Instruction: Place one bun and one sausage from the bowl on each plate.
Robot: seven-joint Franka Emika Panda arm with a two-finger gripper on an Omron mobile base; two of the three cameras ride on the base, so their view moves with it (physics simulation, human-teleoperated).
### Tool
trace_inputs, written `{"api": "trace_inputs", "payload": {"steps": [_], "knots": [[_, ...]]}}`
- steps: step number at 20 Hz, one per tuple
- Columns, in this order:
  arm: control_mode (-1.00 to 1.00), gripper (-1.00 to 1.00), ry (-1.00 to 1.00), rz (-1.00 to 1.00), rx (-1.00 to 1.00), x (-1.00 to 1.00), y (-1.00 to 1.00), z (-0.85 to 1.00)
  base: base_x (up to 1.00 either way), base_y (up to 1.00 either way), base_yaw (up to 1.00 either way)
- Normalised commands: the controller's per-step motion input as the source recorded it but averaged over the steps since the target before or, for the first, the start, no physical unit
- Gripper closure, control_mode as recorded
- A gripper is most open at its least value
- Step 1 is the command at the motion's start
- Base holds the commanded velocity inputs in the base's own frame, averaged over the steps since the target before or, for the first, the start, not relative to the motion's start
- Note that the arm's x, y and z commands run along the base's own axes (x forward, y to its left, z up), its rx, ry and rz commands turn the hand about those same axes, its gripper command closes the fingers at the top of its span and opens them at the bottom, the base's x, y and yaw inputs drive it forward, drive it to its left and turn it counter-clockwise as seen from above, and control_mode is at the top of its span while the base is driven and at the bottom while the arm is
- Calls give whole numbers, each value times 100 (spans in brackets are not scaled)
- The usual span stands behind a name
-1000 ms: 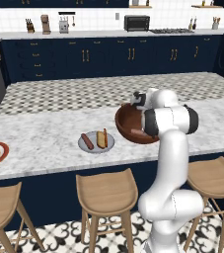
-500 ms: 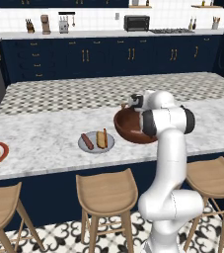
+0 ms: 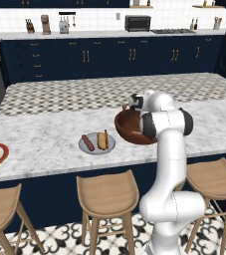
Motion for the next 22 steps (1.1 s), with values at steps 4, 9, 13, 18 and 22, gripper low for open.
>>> {"api": "trace_inputs", "payload": {"steps": [4, 9, 13, 18, 22], "knots": [[-100, 100, 0, 3, 0, 0, 5, -15, 0, 0, 0], [-100, 100, -1, 0, 0, -10, 0, 1, 0, 0, 0], [-100, 100, -7, -9, 0, -37, -3, 81, 0, 0, 0], [-100, 100, -12, -19, -1, -74, -17, 79, 0, 0, 0], [-100, 100, -22, -32, -8, -96, -4, 47, 0, 0, 0]]}}
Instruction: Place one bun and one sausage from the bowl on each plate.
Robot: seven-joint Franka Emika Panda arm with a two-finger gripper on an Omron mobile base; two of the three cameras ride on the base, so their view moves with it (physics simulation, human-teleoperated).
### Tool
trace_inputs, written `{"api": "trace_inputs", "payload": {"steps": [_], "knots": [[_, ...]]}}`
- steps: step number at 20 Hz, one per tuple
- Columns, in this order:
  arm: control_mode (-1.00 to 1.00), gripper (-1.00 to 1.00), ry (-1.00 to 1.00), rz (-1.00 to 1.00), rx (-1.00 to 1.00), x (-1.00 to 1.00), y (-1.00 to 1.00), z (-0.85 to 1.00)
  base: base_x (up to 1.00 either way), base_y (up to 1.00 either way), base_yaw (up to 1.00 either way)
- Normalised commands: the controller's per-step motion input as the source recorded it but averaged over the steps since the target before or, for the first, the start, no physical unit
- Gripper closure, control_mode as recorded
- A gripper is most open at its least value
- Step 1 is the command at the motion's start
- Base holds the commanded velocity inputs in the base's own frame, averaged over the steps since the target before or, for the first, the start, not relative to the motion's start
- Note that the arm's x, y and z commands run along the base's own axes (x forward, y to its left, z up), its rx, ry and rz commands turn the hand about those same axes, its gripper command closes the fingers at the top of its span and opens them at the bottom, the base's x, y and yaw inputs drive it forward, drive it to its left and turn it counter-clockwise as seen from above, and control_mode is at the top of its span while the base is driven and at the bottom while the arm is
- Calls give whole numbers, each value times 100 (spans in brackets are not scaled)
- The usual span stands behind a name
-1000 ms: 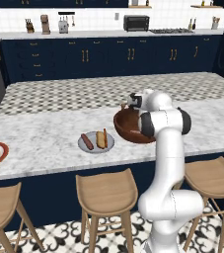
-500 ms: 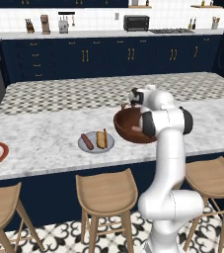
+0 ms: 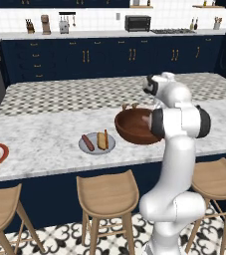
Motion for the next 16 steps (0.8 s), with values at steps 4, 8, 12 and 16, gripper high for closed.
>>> {"api": "trace_inputs", "payload": {"steps": [4, 8, 12, 16], "knots": [[-100, 100, -18, -38, -17, -90, 1, 39, 0, 0, 0], [-100, 100, -7, -37, -22, -99, 14, 46, 0, 0, 0], [-100, 100, 0, -38, -19, -78, 30, 78, 0, 0, 0], [-100, 100, 0, -32, -19, -36, 41, 76, 0, 0, 0]]}}
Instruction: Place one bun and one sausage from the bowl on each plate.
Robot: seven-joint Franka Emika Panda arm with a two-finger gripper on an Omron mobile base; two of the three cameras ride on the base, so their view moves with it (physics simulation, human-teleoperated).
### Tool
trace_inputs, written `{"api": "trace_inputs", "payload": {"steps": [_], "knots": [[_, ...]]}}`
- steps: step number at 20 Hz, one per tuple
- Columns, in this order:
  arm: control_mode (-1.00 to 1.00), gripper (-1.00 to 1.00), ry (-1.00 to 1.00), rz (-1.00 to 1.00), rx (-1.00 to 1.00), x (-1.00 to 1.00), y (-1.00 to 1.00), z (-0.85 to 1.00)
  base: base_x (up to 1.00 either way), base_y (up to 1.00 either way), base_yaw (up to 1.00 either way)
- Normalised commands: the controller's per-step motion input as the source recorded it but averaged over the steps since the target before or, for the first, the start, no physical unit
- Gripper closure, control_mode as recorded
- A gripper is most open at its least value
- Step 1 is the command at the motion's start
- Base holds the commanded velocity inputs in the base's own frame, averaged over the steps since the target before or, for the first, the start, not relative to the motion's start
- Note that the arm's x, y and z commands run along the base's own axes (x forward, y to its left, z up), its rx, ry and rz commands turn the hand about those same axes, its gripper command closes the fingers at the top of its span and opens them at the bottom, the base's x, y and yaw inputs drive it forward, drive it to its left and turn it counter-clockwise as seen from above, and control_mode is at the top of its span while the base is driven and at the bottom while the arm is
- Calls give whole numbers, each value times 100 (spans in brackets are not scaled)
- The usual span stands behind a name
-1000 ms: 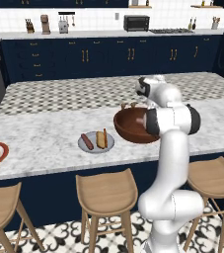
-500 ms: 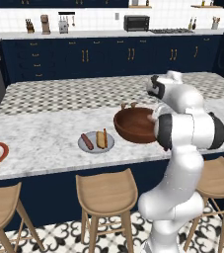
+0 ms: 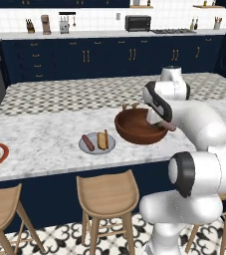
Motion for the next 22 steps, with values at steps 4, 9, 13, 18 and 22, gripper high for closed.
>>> {"api": "trace_inputs", "payload": {"steps": [4, 9, 13, 18, 22], "knots": [[-100, 100, 0, -30, -8, -23, 45, 52, 0, 0, 0], [-100, 100, 0, -31, 11, -29, 2, 19, 0, 0, 0], [-100, 100, 0, -23, 15, -33, -10, 0, 0, 0, 0], [-100, 100, -4, -1, -2, -10, 0, 0, 0, 0, 0], [100, 100, -1, 0, -1, -1, 0, 0, -44, 9, 0]]}}
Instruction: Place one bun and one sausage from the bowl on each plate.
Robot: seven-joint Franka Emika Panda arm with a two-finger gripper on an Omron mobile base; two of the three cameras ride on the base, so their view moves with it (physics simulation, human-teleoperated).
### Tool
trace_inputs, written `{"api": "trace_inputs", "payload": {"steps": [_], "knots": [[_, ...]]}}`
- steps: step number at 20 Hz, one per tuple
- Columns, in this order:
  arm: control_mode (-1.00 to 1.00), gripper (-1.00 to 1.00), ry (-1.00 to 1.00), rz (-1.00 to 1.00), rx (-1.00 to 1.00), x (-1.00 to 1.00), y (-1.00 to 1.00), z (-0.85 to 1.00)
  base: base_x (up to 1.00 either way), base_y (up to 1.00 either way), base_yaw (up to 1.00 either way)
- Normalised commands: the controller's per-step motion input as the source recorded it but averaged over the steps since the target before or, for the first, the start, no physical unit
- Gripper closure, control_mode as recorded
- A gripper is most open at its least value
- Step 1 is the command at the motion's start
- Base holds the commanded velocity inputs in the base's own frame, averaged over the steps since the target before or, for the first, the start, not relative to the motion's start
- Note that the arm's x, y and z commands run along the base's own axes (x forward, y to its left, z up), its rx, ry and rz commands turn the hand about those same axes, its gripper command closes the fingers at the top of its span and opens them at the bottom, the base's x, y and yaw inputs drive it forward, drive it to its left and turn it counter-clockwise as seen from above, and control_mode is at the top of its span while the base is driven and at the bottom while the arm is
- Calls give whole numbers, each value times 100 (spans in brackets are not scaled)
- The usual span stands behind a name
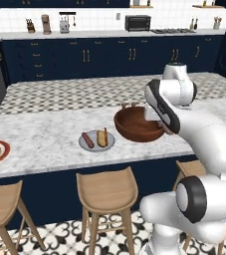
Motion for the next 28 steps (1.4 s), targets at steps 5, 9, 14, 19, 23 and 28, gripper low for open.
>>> {"api": "trace_inputs", "payload": {"steps": [5, 9, 14, 19, 23, 28], "knots": [[100, 100, 0, 0, 0, 0, 0, 0, -64, 96, 0], [100, 100, 0, 0, 0, 0, 0, 0, -3, 100, 0], [100, 100, 0, 0, 0, 0, 0, 0, 0, 100, 0], [100, 100, 0, 0, 0, 0, 0, 0, 12, 100, 0], [100, 100, 0, 0, 0, 0, 0, 0, 25, 100, 0], [100, 100, 0, 0, 0, 0, 0, 0, 40, 79, 0]]}}
